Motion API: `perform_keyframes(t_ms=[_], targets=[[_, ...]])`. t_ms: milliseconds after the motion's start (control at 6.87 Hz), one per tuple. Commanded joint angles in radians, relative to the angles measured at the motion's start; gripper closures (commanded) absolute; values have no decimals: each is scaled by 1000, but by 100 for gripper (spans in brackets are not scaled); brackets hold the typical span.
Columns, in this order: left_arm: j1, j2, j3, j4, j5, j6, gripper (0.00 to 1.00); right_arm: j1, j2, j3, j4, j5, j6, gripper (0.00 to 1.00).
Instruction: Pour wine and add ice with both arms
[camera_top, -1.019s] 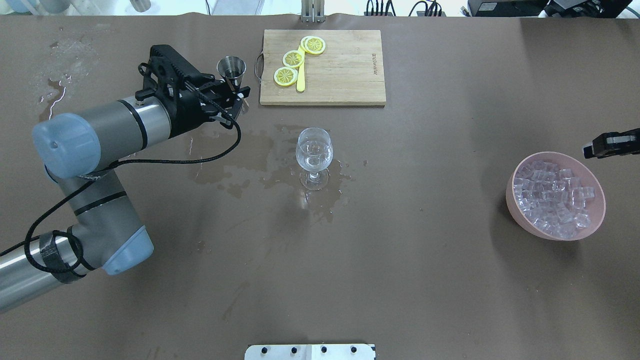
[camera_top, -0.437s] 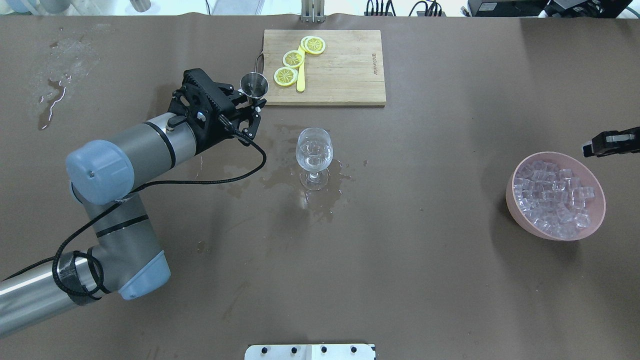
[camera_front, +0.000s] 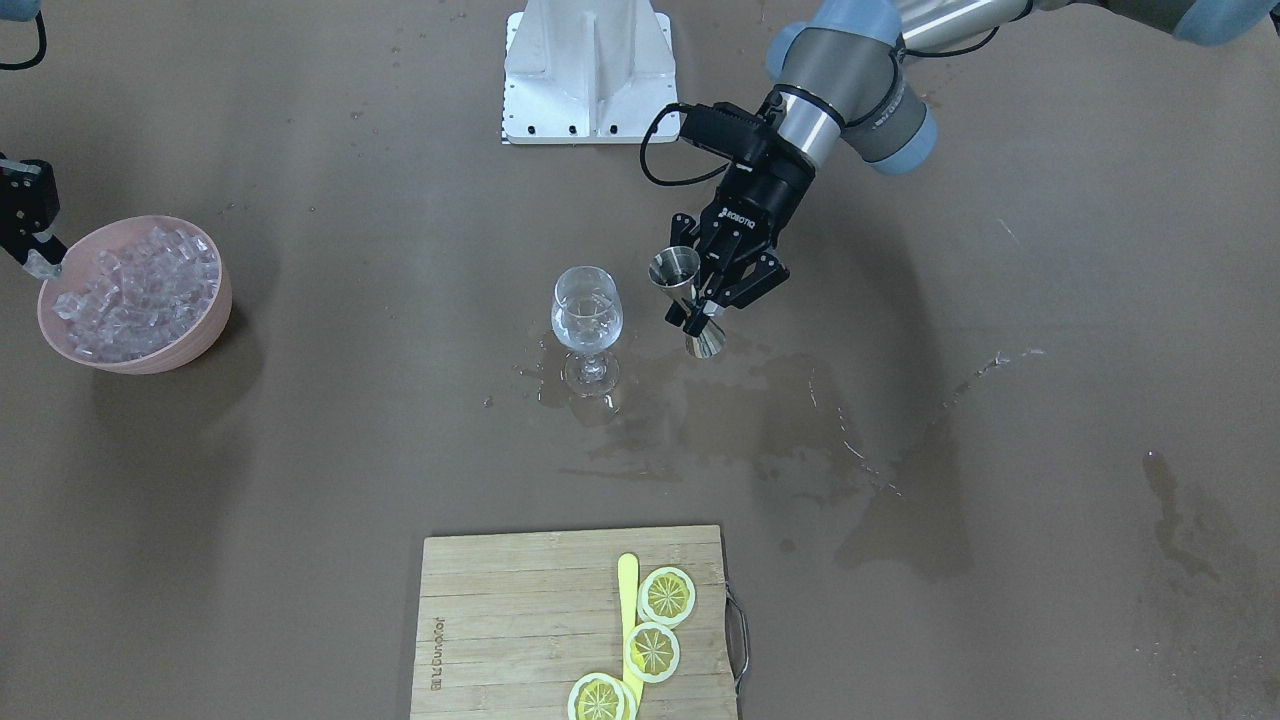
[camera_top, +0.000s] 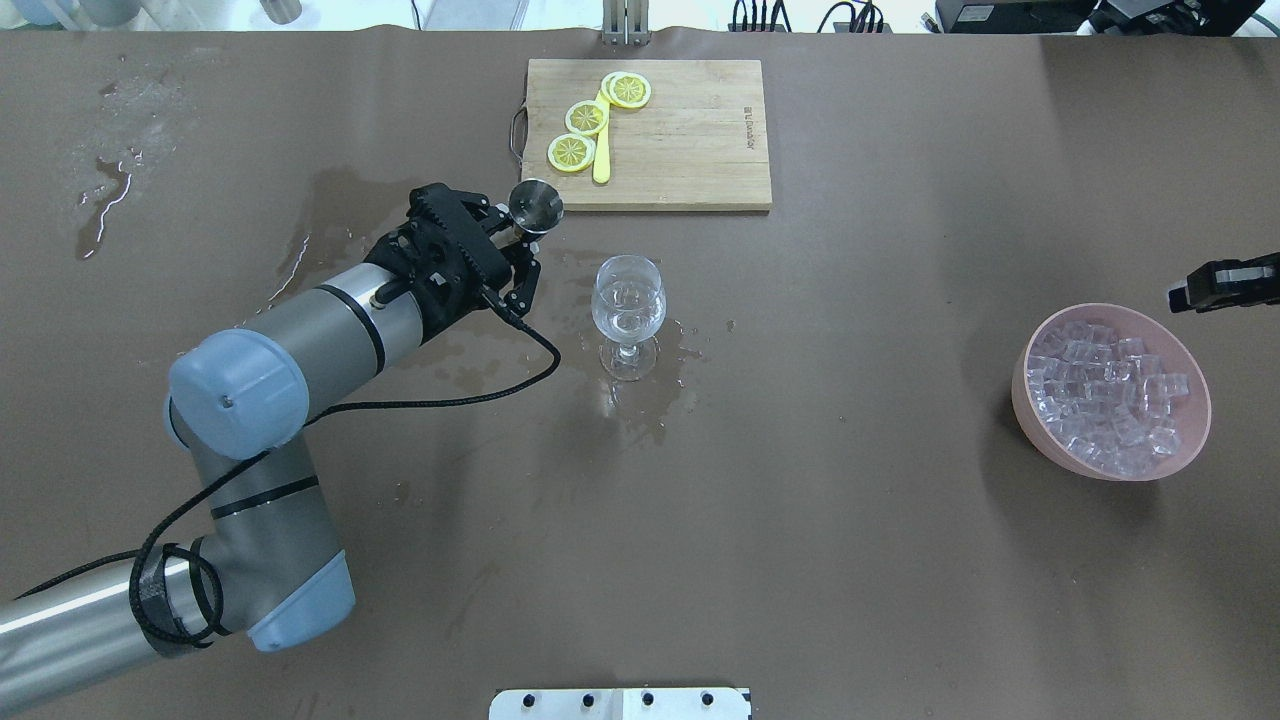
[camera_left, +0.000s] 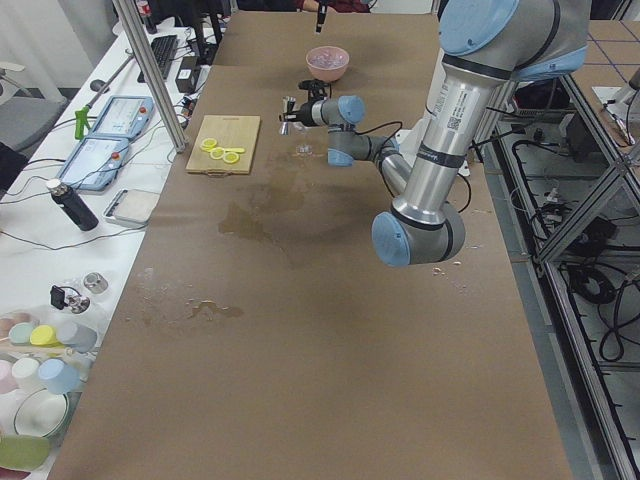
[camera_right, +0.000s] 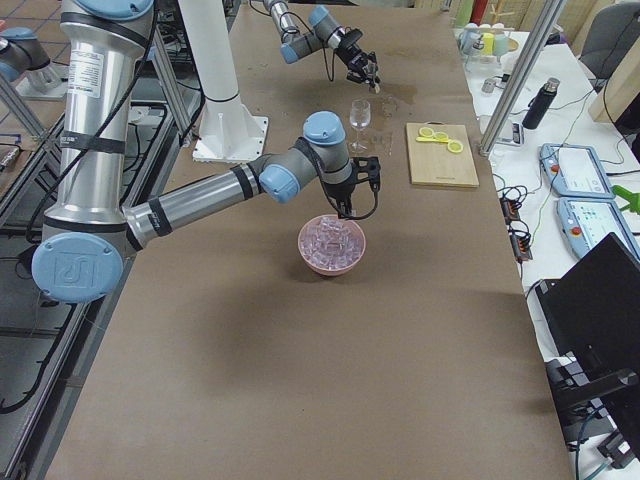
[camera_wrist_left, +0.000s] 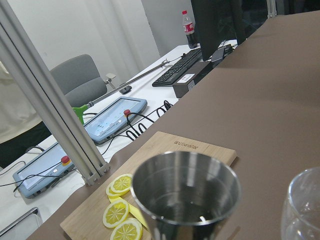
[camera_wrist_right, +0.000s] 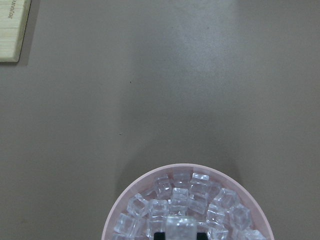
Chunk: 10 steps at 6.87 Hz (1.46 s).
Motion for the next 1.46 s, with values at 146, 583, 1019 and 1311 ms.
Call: perform_keyframes(t_ms=[146, 583, 1019, 1311], targets=[[38, -9, -12, 54, 52, 126, 100, 3, 4, -7, -1, 0, 1, 80], [35, -47, -67, 180, 60, 206, 100, 6, -1, 1, -1, 3, 2, 80], [28, -53, -51, 221, 72, 223, 100, 6, 2, 2, -1, 3, 2, 80], [29, -93, 4, 244, 104, 229, 100, 4, 10, -4, -1, 3, 2, 81]])
